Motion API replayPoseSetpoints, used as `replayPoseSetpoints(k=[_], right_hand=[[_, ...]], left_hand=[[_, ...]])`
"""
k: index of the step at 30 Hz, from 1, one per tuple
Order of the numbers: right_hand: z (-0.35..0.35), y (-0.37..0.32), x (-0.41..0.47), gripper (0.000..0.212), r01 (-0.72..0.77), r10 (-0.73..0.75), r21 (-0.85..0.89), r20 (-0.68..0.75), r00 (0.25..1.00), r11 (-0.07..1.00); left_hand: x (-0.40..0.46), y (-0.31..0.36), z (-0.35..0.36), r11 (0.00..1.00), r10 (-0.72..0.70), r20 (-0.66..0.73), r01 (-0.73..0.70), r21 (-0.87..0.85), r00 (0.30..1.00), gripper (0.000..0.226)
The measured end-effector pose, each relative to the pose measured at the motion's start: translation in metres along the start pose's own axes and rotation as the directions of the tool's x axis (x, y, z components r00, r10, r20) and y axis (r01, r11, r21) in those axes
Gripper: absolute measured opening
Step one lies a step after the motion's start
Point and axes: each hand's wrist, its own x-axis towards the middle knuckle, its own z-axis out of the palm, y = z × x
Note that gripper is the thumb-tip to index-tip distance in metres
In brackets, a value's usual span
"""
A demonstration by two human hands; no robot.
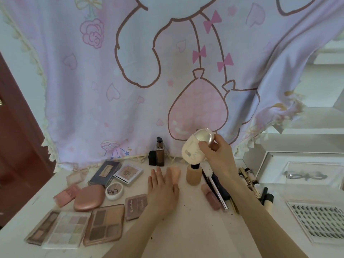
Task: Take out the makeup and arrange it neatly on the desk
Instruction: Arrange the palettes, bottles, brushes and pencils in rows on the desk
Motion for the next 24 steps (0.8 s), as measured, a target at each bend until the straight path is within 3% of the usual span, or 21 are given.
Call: replayPoseSetpoints(k=[7,15,24], right_hand=[[-0.013,0.007,-0.013,0.009,-0.007,0.007,0.069,-0.008,1.0,0.998],[-0.022,0.007,-0.03,0.017,-0.177,0.174,0.231,0.034,0.984,0.957],[-0.029,0.013,-0.05,0.015,-0.238,0.228,0.279,0.067,0.971,0.93]], left_hand=[[-0.003,0.006,0.003,0.996,0.042,-0.013,-0.041,0.082,0.999,0.055],[-0.014,0.008,-0.002,0.99,0.007,0.016,-0.009,0.141,1.0,0.056],[-0.038,0.018,0.004,0.994,0.018,-0.002,-0.018,0.107,1.0,0.057]])
